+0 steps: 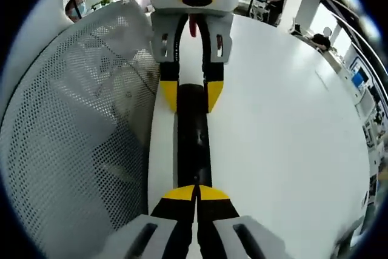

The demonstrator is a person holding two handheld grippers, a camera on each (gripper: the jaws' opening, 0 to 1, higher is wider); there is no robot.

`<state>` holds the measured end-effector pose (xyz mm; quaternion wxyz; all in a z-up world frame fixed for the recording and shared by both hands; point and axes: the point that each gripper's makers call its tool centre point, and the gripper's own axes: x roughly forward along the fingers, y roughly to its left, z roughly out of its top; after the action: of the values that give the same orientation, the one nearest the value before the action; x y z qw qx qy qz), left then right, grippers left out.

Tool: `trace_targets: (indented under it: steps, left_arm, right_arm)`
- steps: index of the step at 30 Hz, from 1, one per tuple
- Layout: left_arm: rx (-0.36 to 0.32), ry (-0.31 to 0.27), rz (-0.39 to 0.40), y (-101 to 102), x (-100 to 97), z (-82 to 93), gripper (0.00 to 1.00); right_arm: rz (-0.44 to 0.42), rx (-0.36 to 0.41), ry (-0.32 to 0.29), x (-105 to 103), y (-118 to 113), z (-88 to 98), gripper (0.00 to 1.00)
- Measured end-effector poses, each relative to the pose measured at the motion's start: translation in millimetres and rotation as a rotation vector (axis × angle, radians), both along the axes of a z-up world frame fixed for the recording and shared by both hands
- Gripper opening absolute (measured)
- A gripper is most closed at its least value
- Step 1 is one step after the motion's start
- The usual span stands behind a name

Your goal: Press the specified remote control buttons in sequence, fully releasing each button before pressing the next.

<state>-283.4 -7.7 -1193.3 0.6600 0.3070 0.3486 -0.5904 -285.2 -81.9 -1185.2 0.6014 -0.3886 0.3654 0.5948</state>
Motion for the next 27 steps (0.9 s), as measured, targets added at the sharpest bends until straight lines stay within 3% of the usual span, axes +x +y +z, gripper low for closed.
trace_targets:
  steps: [2,5,15,18,27]
  left_arm:
    - [-0.029,-0.005,0.065,-0.2,0.0,-0.9,0.25]
    - [-0.093,-0.014,0.102,-1.0,-0.8,-0.2,0.25]
    - [-0.215,-0.032,0.114,2.1,-1.9,-1.6,0.25]
    - [-0.231,-0.036,0.118,1.8,-3.2,-1.3,0.25]
    - [-0.25,-0.039,0.118,0.8,-3.6,-0.4,0.25]
  right_arm:
    - [0.033,0.022,-0.014,0.4,4.0,0.5,0.0]
    - [0.013,0.026,-0.005,0.2,4.2,0.5,0.0]
    - [-0.114,0.078,0.066,1.3,2.1,3.5,0.0]
    - [-0.097,0.064,0.029,2.4,-0.9,4.3,0.0]
    - [-0.092,0.086,0.032,1.5,11.0,5.6,0.0]
